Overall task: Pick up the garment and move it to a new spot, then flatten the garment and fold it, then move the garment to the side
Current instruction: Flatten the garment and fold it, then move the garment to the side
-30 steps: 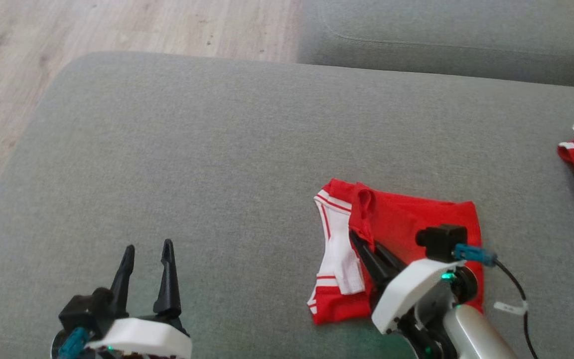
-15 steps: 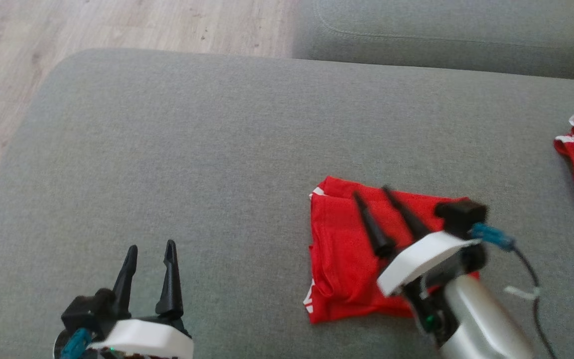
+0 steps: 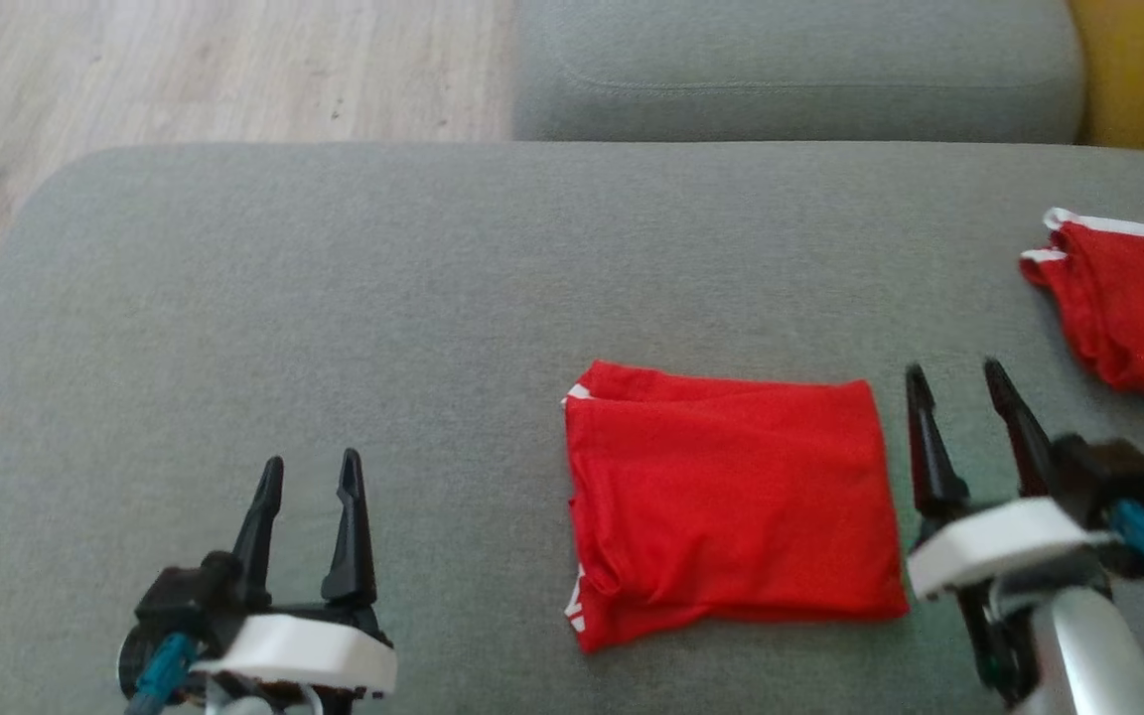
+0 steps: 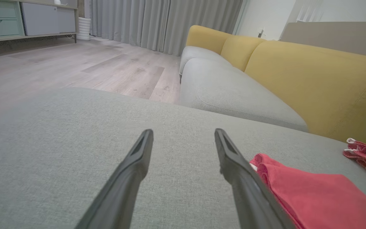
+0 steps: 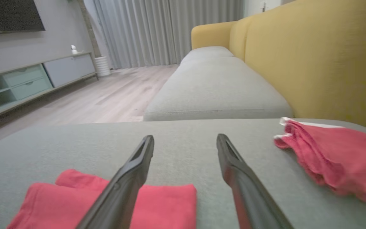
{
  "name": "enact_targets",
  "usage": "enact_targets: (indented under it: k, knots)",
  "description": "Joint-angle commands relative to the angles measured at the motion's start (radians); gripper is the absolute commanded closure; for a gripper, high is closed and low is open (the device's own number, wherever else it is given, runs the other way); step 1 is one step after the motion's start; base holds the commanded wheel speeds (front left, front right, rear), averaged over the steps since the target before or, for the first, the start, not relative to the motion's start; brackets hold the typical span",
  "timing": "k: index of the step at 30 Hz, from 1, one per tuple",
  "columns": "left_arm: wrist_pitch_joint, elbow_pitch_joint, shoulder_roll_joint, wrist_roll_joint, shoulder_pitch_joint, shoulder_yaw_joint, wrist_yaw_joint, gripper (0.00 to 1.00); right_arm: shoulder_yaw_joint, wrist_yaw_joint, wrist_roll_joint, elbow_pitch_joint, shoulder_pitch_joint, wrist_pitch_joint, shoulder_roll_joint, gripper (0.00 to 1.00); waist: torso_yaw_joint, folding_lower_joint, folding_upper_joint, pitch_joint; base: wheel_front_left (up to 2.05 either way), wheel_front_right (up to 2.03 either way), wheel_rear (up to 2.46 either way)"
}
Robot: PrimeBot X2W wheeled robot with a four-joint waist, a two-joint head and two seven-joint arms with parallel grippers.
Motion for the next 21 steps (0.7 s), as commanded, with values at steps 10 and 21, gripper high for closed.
enact_targets:
  k: [10, 21]
  knots:
    - [-0.032, 0.023, -0.018, 0.008, 0.040, 0.070, -0.007, 0.00, -0.004, 0.007, 0.018, -0.121, 0.148, -0.013, -0.001, 0.00, -0.045, 0.0000, -0.0001, -0.044, 0.00, 0.00, 0.00]
    - [-0.036, 0.057, -0.044, 0.025, 0.072, 0.089, -0.035, 0.00, 0.027, 0.007, 0.041, -0.127, 0.164, -0.011, -0.001, 0.00, -0.029, 0.0000, -0.0001, -0.055, 0.00, 0.00, 0.00]
